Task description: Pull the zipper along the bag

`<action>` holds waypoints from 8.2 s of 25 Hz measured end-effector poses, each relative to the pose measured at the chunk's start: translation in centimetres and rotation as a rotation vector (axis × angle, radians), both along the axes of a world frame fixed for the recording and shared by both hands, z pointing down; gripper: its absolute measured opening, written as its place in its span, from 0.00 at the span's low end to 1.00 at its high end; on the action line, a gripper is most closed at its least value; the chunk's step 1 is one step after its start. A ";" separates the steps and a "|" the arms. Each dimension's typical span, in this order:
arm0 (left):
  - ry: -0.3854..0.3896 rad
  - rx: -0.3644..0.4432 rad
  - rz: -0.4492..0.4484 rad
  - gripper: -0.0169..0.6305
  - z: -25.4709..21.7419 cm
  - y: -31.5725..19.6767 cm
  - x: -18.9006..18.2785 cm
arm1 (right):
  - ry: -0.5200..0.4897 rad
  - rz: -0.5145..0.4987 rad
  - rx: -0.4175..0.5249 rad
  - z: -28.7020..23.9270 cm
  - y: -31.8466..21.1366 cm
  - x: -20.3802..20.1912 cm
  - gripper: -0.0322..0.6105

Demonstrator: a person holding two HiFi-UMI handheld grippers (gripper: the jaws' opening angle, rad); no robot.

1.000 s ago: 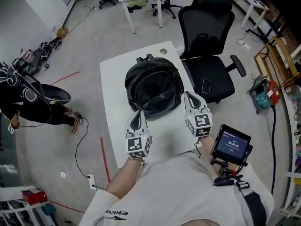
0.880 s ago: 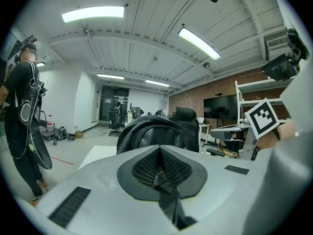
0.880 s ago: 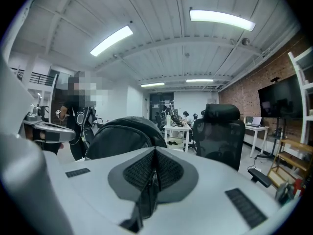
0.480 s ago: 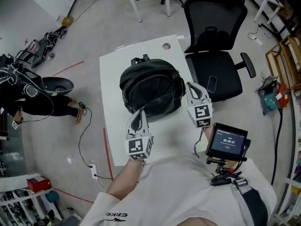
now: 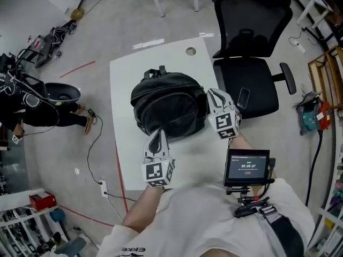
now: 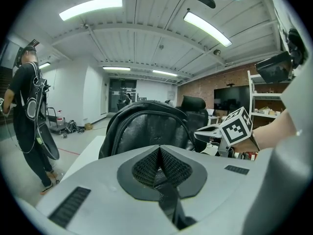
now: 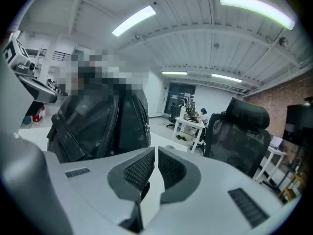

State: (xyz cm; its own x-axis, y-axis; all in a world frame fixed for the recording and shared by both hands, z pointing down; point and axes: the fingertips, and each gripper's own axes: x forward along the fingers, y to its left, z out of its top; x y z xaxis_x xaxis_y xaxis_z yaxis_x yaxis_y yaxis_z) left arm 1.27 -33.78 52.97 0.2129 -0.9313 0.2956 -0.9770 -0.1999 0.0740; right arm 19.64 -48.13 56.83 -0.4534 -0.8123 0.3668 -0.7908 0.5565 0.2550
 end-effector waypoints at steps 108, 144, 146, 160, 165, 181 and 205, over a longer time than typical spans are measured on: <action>0.038 0.124 0.213 0.08 0.1 -2.7 -7.7 | 0.243 -0.102 0.358 -15.1 1.4 -14.6 0.08; 0.096 0.144 0.316 0.08 -0.1 -2.0 -8.3 | 0.376 -0.251 0.339 -14.5 4.4 -25.3 0.08; 0.101 0.145 0.317 0.08 -0.1 -2.0 -8.4 | 0.391 -0.259 0.335 -14.3 4.5 -25.9 0.08; 0.139 0.142 0.329 0.08 0.7 -2.1 -9.2 | 0.499 -0.323 0.294 -12.0 5.2 -29.7 0.08; 0.143 0.134 0.332 0.08 0.8 -2.0 -9.0 | 0.541 -0.353 0.286 -11.3 5.6 -30.6 0.08; 0.168 0.130 0.331 0.08 1.2 -1.7 -9.3 | 0.775 -0.490 0.262 -8.3 7.5 -33.4 0.08; 0.156 0.123 0.329 0.08 1.3 -1.4 -8.8 | 0.857 -0.585 0.192 -5.0 9.2 -33.5 0.08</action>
State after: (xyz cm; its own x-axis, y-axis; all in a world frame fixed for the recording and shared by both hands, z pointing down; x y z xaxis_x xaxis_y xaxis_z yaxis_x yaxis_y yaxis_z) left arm -7.52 -35.21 54.30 0.5399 -0.8322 0.1259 -0.8381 -0.5176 0.1725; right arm -13.81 -38.97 51.80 -0.4438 -0.6291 0.6382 0.0744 0.6838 0.7258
